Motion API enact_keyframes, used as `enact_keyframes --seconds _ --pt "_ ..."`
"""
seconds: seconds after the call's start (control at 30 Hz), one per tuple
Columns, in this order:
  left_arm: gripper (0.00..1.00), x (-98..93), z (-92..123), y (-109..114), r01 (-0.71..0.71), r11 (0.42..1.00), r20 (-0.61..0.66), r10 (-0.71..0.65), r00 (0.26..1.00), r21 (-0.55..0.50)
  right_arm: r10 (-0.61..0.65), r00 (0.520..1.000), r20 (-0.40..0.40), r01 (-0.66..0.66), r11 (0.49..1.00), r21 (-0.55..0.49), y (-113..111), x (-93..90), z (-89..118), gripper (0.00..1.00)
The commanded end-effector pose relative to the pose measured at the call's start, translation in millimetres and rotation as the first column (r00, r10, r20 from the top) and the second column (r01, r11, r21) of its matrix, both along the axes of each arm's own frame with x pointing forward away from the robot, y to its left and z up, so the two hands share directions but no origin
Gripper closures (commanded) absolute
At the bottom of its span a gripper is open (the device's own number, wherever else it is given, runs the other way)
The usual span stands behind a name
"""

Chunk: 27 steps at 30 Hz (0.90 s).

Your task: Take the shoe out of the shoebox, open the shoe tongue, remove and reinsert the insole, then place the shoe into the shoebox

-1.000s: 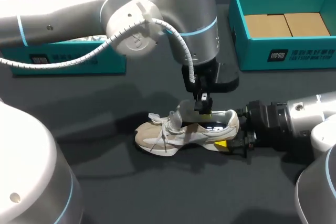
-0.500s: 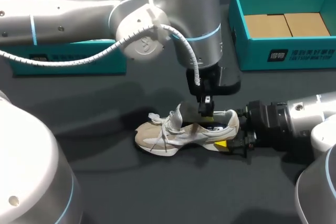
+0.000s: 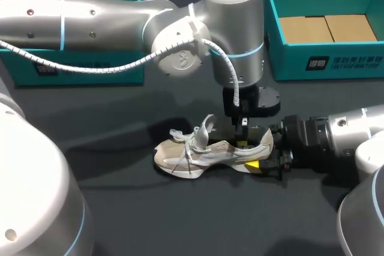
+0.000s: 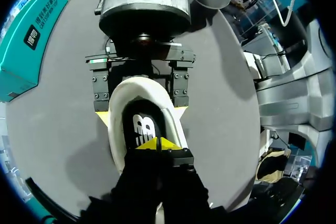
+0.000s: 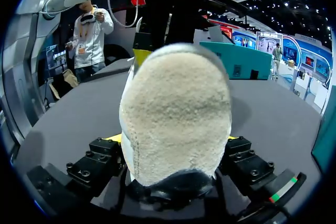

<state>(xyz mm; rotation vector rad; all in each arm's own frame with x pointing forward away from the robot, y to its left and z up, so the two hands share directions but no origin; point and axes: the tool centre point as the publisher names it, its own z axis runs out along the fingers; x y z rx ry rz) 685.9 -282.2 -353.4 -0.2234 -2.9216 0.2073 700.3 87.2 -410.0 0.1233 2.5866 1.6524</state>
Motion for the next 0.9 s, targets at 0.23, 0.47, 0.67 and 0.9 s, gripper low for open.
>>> enact_keyframes --seconds 0.23,0.47,0.67,0.9 --pt "1.00 1.2 -14 25 -0.026 0.999 -0.014 0.026 1.000 0.024 0.001 1.000 0.000 -0.001 1.000 -0.003 0 -0.5 -2 1.00" --pt "1.00 -7.2 -17 38 0.037 0.999 -0.047 -0.036 0.998 0.019 0.001 1.000 0.000 -0.001 1.000 -0.003 0 -0.5 -2 1.00" --pt "1.00 -17.2 -16 41 0.066 0.998 -0.024 -0.066 0.998 0.006 0.001 1.000 0.000 -0.001 1.000 -0.003 0 -0.5 -2 1.00" --pt "0.68 -18.9 -23 37 0.070 0.998 0.024 -0.070 0.997 0.005 0.001 1.000 0.000 -0.001 1.000 -0.003 0 -0.5 -2 1.00"
